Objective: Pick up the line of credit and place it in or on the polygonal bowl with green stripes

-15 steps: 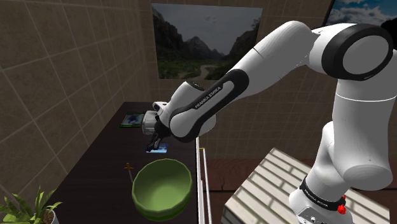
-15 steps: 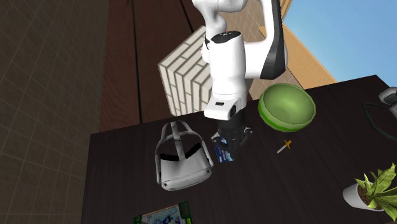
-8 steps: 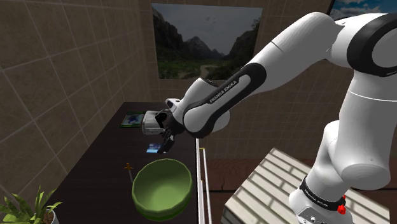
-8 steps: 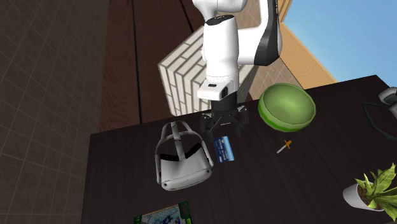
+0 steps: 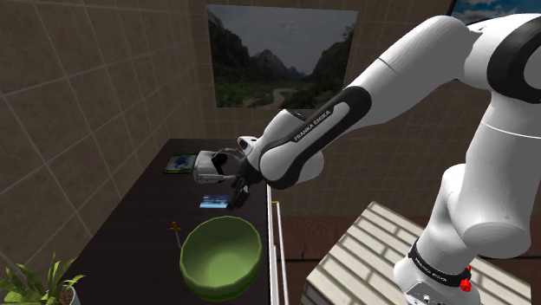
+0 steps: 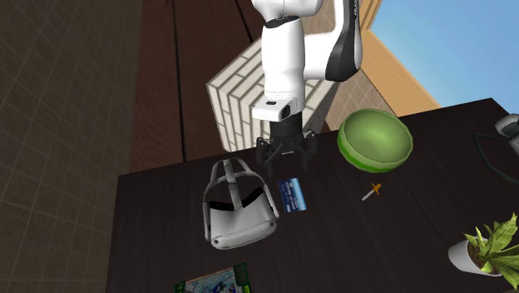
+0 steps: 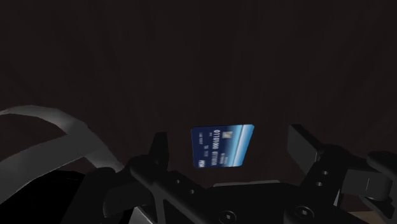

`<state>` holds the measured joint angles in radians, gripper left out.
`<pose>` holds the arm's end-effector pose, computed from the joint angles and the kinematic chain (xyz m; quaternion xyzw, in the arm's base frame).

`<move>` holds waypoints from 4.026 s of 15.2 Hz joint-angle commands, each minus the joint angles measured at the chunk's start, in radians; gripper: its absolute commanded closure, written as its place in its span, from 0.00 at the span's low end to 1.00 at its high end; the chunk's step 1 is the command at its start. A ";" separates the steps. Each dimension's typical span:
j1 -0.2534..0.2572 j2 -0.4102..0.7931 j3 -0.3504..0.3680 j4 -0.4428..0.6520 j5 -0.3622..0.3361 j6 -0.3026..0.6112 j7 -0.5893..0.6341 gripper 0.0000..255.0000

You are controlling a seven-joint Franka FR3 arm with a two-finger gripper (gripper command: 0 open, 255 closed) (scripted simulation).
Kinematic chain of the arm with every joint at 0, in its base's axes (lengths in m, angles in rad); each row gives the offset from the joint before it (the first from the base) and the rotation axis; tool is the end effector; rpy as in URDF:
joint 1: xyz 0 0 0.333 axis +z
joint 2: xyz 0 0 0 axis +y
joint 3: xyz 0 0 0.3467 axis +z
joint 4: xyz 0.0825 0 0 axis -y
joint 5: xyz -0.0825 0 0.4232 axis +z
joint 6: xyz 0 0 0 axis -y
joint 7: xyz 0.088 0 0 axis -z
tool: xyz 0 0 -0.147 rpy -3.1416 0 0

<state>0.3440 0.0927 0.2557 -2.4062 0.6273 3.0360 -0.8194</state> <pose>0.4974 0.2893 0.2925 -0.8835 -0.3759 -0.2625 0.0956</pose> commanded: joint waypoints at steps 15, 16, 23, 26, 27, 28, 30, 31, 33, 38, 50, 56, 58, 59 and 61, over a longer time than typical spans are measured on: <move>0.002 0.060 0.008 0.031 0.011 0.032 -0.014 1.00; 0.002 0.060 0.010 0.029 0.014 0.034 -0.016 1.00; 0.019 0.023 -0.021 0.028 -0.042 -0.004 0.038 1.00; 0.030 -0.013 -0.043 0.029 -0.095 -0.041 0.090 1.00; 0.032 -0.024 -0.048 0.030 -0.111 -0.053 0.106 1.00; 0.033 -0.035 -0.053 0.031 -0.127 -0.065 0.120 1.00; 0.033 -0.057 -0.059 0.034 -0.155 -0.091 0.148 1.00; 0.033 -0.067 -0.062 0.036 -0.168 -0.103 0.161 1.00; 0.031 -0.087 -0.065 0.042 -0.192 -0.129 0.184 1.00; 0.024 -0.134 -0.070 0.061 -0.240 -0.194 0.232 1.00; 0.005 -0.224 -0.073 0.133 -0.312 -0.354 0.307 1.00; 0.019 -0.306 -0.031 0.083 -0.344 -0.374 0.396 1.00; 0.029 -0.349 0.002 0.044 -0.356 -0.370 0.450 1.00; 0.034 -0.370 0.019 0.025 -0.361 -0.369 0.476 1.00; 0.044 -0.410 0.055 -0.007 -0.370 -0.370 0.531 1.00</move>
<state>0.3829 -0.2973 0.2959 -2.3965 0.2600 2.6662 -0.3128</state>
